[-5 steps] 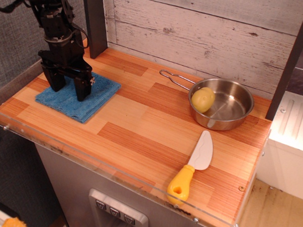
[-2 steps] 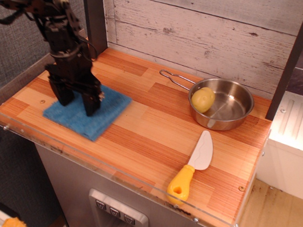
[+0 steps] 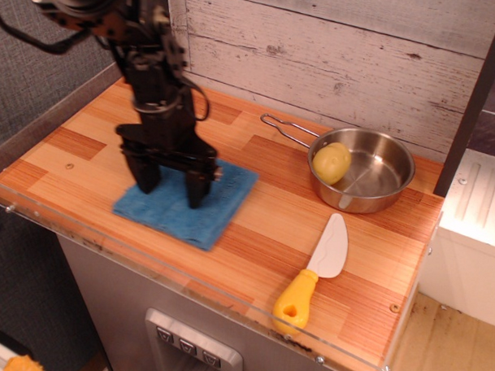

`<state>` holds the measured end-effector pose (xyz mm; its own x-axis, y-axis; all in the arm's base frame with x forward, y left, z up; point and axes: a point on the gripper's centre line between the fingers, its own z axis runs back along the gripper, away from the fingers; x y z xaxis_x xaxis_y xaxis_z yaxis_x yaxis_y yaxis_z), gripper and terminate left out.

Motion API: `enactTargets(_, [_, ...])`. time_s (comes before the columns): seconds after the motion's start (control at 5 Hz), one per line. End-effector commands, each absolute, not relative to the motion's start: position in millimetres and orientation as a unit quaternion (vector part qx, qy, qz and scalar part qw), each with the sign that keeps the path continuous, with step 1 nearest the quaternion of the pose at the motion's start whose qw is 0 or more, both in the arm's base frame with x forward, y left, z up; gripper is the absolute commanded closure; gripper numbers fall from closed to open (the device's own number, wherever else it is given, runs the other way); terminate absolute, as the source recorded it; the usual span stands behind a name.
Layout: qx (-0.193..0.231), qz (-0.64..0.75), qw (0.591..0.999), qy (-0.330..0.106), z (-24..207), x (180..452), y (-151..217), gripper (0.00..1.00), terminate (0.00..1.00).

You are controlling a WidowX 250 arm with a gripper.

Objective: Put the cloth next to the knife.

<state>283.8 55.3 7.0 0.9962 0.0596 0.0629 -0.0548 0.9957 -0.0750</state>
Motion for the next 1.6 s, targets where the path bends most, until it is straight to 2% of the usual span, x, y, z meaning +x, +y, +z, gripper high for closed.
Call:
enactTargets(0.0, [-0.023,0.037,0.998,-0.041,10,284,27,0.00,0.00])
enactTargets(0.4, [-0.020,0.035,0.997,-0.066,30,291,34,0.00,0.00])
enactTargets(0.8, [-0.033,0.015,0.994,-0.108,69,304,34,0.00,0.00])
enactTargets(1.0, [-0.034,0.007,0.993,-0.114,90,300,38,0.00,0.00])
enactTargets(1.4, [-0.035,-0.001,0.994,-0.102,112,295,51,0.00,0.00])
